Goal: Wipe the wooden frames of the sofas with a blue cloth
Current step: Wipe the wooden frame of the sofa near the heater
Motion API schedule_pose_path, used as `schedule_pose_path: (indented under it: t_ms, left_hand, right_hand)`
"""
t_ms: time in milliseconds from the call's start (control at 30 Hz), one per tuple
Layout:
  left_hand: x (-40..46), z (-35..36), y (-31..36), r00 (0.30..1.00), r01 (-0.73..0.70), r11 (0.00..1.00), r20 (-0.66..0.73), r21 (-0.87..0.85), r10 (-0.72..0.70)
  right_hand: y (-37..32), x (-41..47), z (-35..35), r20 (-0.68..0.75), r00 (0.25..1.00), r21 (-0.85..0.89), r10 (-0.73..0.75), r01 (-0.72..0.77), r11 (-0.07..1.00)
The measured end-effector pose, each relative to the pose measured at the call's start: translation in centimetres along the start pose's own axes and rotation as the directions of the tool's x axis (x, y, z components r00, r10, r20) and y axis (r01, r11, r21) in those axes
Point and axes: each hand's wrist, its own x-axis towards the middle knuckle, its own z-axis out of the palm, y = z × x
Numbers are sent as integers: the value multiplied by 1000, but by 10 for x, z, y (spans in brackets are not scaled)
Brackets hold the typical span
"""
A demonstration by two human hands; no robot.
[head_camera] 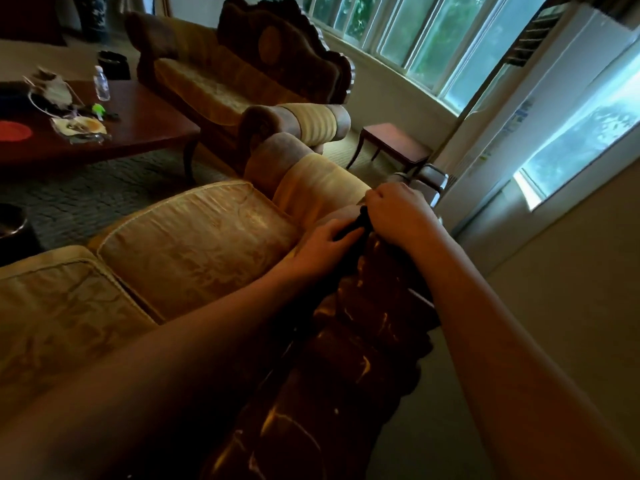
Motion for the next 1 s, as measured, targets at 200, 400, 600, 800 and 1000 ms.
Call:
schedule_pose_path:
  t_ms: [200,400,600,800,1000]
  left_hand:
    - [-61,-29,9,996,32,997,89,-72,-26]
    - [-66,-26,19,953,-296,951,92,88,288]
    - [24,2,-12,952,-305,941,70,148,298]
    - [-33,-21,-39,982,-178,974,89,141,166]
    - [-60,-21,9,946,-324,946,25,11,324]
  right_hand:
    - [-2,-3,0,-135,932,62,335,-330,942]
    - [-6,-1,10,-140,909,203,392,-361,910]
    - [-1,3,8,-190,914,229,359,-314,921]
    - [-8,-9,10,-207,945,220,253,-207,953]
    - [-3,-7,7,-217,930,283,295,-230,931]
